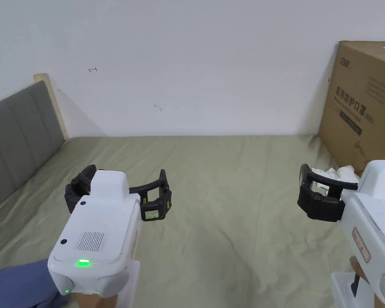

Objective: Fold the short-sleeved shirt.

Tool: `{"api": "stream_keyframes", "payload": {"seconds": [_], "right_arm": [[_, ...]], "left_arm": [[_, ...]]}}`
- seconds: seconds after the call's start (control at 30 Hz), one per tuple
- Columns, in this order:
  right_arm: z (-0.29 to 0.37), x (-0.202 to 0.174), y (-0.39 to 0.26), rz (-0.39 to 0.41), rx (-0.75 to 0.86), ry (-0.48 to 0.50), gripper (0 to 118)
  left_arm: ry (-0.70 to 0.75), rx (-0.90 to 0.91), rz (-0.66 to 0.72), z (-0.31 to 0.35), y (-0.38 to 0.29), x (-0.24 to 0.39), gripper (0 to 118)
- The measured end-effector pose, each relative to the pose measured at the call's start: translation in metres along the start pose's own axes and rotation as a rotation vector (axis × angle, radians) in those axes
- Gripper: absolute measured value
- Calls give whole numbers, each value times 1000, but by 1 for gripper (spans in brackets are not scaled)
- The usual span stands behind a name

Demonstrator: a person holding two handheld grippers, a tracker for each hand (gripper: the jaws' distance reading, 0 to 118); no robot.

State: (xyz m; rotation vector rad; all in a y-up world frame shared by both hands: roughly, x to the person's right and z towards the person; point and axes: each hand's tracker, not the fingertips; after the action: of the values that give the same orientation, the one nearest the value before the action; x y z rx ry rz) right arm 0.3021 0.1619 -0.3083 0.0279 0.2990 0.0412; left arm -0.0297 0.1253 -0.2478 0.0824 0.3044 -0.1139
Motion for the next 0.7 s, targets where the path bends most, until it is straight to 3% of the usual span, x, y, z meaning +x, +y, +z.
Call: {"api": "stream_keyframes", "payload": {"seconds": [0.7], "right_arm": [[2, -4, 4, 4, 0, -2, 118]], "left_arm": [[6, 10, -7, 3, 1, -1, 118]]}}
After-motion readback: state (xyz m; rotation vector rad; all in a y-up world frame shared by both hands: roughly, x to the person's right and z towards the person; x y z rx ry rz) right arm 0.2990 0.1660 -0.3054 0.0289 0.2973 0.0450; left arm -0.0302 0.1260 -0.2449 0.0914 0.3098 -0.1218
